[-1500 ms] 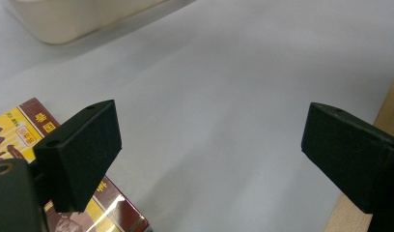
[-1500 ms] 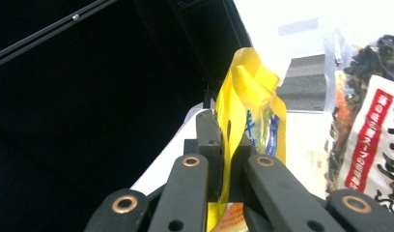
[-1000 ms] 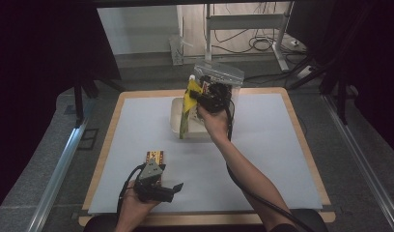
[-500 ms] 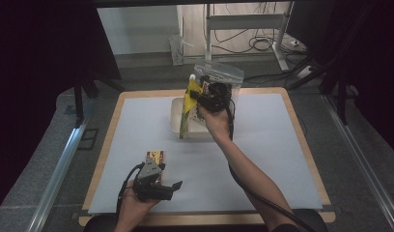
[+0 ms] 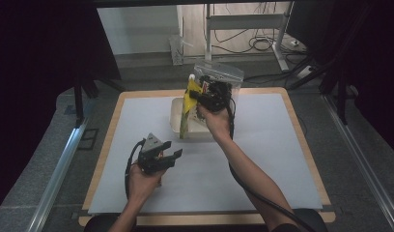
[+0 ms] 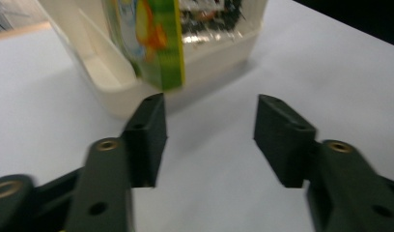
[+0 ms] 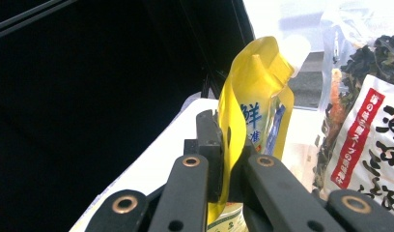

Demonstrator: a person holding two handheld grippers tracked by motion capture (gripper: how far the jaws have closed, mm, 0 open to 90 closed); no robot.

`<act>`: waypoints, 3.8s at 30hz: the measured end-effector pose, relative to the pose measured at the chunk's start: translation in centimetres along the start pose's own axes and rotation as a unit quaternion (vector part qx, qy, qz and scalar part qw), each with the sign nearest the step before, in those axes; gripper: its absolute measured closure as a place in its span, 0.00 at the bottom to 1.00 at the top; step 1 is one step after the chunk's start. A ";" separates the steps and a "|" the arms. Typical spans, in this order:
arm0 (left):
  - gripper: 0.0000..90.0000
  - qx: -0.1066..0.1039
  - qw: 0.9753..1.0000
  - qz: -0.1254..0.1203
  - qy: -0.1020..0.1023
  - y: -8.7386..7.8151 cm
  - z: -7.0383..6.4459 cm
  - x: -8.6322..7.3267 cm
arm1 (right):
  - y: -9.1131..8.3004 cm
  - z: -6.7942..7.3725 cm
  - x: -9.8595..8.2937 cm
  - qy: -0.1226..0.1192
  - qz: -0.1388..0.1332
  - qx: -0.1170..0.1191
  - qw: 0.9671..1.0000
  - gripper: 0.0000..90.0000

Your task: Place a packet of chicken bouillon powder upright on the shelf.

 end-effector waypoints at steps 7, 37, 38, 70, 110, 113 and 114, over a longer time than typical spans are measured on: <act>0.63 0.038 0.999 -0.009 0.004 2.6 1.4 2.6 | 0.0 -0.1 0.0 -0.002 0.002 0.001 1.000 0.99; 0.86 0.058 0.998 0.016 -0.025 7.0 3.6 3.6 | -0.1 0.5 0.5 0.015 -0.001 0.024 1.000 0.99; 0.86 0.059 0.998 0.016 -0.025 7.0 3.6 3.7 | -0.1 0.5 0.5 0.016 -0.001 0.024 1.000 0.99; 0.37 0.046 0.998 0.035 -0.002 5.6 3.6 1.4 | 1.9 -0.5 -2.2 0.011 0.047 0.009 0.999 0.97; 0.02 -0.004 0.999 0.045 0.018 -0.9 2.2 -2.9 | -5.0 1.4 -8.3 -0.188 0.119 0.023 0.975 0.01; 0.02 -0.001 0.999 0.049 0.016 -1.2 2.1 -3.2 | -5.9 1.0 -9.3 -0.199 0.126 0.019 0.972 0.01; 0.03 -0.003 0.999 0.049 0.015 -1.3 2.1 -3.3 | -6.3 0.8 -9.7 -0.199 0.128 0.018 0.972 0.01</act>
Point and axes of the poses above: each handheld gripper's, and its own axes: y roughly forward along the jaws, x roughly out of its top, z roughly to its left, the point moved 9 cm from there along y, roughly forward along the jaws, and after that the axes turned 1 degree about x, right-handed, at the moved point
